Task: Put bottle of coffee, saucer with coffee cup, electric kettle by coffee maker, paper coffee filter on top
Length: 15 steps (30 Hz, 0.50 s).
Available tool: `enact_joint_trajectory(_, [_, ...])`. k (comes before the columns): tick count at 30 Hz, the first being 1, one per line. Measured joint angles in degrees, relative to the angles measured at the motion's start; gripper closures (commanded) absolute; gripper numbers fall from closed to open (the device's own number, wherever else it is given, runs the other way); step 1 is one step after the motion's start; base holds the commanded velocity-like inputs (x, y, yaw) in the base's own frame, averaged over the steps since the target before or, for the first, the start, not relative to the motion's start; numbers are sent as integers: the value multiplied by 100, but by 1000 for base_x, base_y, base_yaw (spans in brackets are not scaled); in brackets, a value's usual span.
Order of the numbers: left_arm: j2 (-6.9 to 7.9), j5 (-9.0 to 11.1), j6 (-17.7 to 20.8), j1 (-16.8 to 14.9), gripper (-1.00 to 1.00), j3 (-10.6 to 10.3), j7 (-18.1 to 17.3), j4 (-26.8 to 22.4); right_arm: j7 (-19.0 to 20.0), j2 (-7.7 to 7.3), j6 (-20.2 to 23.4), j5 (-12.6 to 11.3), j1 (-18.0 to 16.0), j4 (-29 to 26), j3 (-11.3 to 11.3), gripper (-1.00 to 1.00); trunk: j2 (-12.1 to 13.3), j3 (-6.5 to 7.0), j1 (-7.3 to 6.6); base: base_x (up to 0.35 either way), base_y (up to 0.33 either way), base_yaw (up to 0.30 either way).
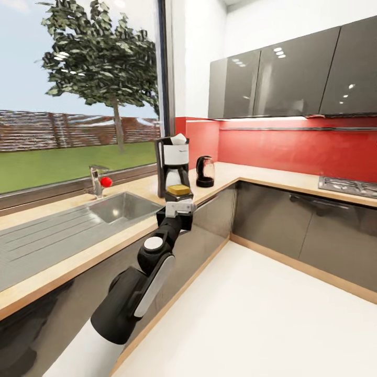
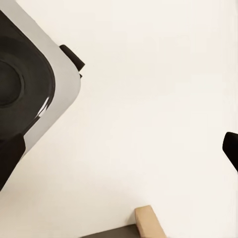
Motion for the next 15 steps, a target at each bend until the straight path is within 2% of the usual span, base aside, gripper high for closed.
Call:
enact_joint_trajectory(9, [0,-1,2,0,100,-2,0,-3,-1,0,-4,0,0,0,-3,-100,0,0,0,239,-248,7])
enact_joint_trajectory(15, [-2,0,2,1,100,-6,0,-7,-1,0,-4,1,0,1,-4,-100,0,0,0,242,-244,175])
